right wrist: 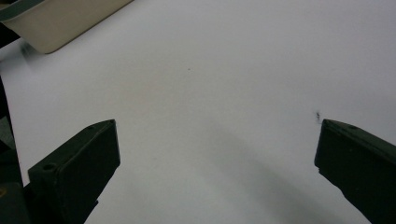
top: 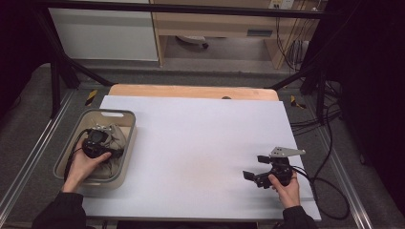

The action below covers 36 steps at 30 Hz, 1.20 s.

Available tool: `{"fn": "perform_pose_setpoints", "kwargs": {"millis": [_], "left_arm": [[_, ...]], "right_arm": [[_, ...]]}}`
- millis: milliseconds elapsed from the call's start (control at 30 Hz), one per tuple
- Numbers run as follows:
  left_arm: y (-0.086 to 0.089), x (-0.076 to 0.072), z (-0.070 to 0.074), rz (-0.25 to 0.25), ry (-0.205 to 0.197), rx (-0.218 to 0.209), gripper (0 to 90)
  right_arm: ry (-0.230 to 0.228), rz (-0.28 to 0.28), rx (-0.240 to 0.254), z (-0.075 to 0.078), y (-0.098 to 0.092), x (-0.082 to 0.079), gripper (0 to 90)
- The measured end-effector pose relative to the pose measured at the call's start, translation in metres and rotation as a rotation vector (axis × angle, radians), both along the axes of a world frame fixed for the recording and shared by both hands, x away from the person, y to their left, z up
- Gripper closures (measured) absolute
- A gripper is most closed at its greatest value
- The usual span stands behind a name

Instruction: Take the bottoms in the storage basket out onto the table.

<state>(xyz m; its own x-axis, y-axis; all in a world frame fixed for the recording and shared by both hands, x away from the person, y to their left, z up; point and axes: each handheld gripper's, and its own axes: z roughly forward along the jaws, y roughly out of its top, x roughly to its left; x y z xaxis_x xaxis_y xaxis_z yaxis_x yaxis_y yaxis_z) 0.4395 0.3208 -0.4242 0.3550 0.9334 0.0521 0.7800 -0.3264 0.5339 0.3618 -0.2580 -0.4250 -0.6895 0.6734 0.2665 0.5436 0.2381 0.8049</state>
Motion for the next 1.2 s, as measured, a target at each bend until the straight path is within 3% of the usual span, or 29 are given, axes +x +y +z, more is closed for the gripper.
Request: {"fn": "perform_pose_setpoints", "kwargs": {"millis": [167,433,767,1200], "left_arm": [[-0.0009,0.0,-0.0006,0.01,0.001,0.015,12.2],[0.0008,-0.0016,0.0022,0.034,-0.003,0.038,32.6],[0.0014,-0.0029,0.0047,0.036,-0.002,0.061,47.3],[0.0019,-0.0032,0.0077,0.034,0.008,0.066,56.7]], "right_arm": [[-0.001,0.0,0.001,0.0,0.0,0.0,0.5],[0.001,0.001,0.0,-0.0004,0.0004,0.0002,0.5],[0.001,0.003,0.0,-0.0004,0.0004,0.0001,0.5],[0.004,0.003,-0.001,-0.0004,0.0005,0.0001,0.5]]}}
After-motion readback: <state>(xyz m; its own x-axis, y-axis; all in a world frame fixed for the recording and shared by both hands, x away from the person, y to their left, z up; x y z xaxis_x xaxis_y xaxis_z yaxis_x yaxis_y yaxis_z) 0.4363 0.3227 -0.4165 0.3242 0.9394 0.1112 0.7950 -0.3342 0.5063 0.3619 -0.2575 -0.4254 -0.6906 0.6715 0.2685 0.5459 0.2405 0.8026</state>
